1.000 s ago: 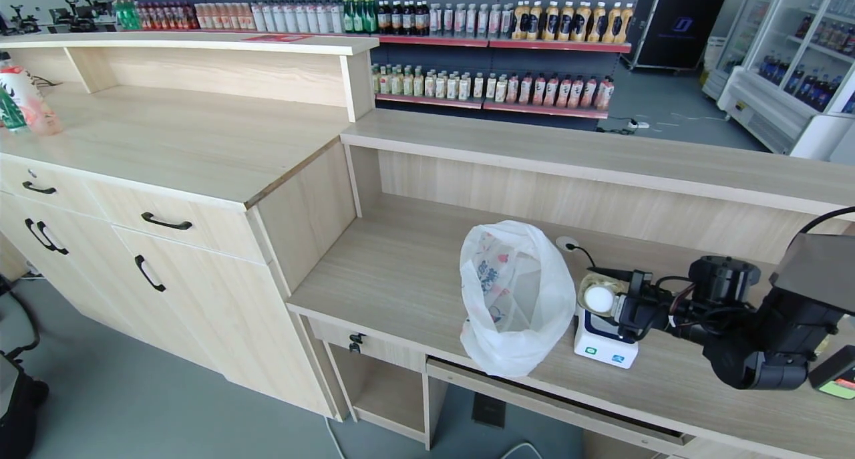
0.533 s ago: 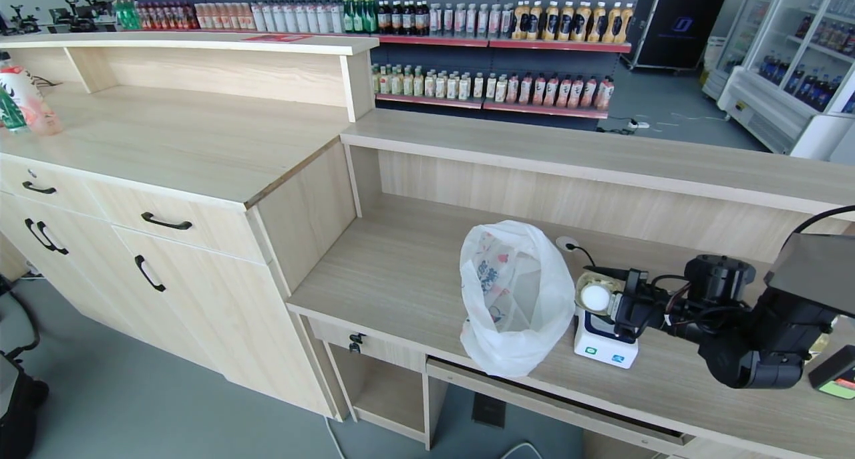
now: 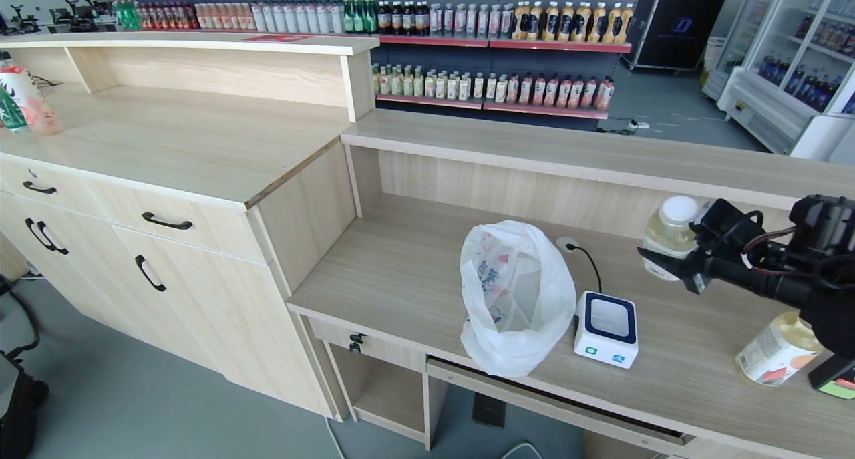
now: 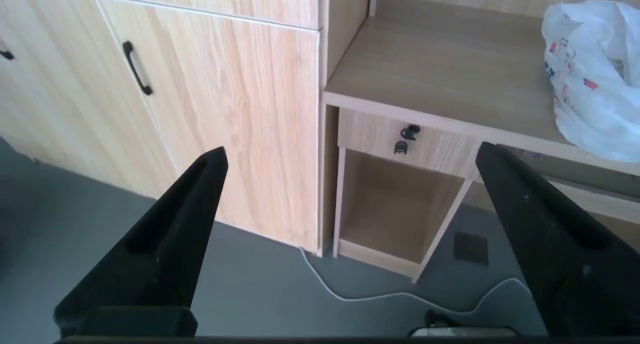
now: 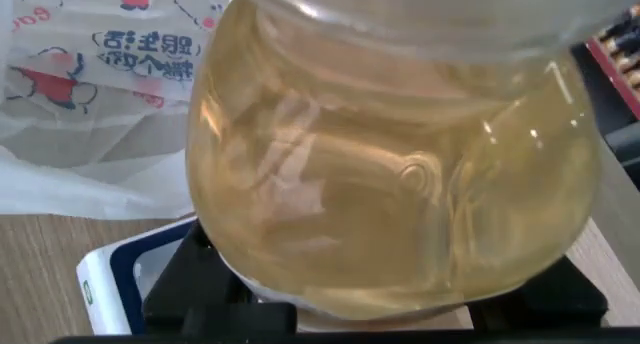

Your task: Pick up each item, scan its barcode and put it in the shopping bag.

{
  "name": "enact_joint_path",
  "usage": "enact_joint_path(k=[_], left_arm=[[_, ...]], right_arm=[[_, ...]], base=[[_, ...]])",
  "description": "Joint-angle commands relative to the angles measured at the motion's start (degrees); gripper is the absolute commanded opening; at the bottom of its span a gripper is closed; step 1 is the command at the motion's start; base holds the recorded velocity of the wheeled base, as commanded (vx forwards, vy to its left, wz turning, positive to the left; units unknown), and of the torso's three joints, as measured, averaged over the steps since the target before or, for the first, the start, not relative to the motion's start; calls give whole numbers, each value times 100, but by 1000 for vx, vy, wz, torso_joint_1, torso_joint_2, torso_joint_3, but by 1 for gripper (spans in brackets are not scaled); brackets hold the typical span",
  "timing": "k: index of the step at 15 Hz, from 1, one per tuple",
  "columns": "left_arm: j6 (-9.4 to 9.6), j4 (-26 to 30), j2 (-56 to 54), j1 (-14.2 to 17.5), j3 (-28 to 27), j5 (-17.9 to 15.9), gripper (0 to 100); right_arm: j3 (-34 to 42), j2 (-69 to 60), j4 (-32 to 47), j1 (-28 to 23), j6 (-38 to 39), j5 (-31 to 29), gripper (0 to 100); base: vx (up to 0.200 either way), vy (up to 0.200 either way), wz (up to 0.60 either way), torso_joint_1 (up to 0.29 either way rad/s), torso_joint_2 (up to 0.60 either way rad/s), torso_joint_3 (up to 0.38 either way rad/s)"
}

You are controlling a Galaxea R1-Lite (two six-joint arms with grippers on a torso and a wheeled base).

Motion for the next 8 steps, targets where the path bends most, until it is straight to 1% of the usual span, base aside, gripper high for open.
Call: enact_joint_path(k=[1,3,4,7,8], left_arm=[[-1,-1,-2,0,0,0,100],[-1,-1,-2,0,0,0,100],[-1,-1,-2,0,0,0,100],[-1,-1,-2,0,0,0,100],[-1,-1,-2,0,0,0,100]], right_arm=[[167,-1047,468,-440,163,-351,0],[202,-1214,714,-615,180,-316,0],[220,-1399,1171,-826,172,-307,0],[185,-1557,1233,-800,295,-210,0],[211,-1583,1189,-765,330,-201,0]], base=[[0,0,0,0,0,0],[0,0,0,0,0,0],[0,0,0,0,0,0],[0,0,0,0,0,0],[0,0,600,-2,-2,-2]])
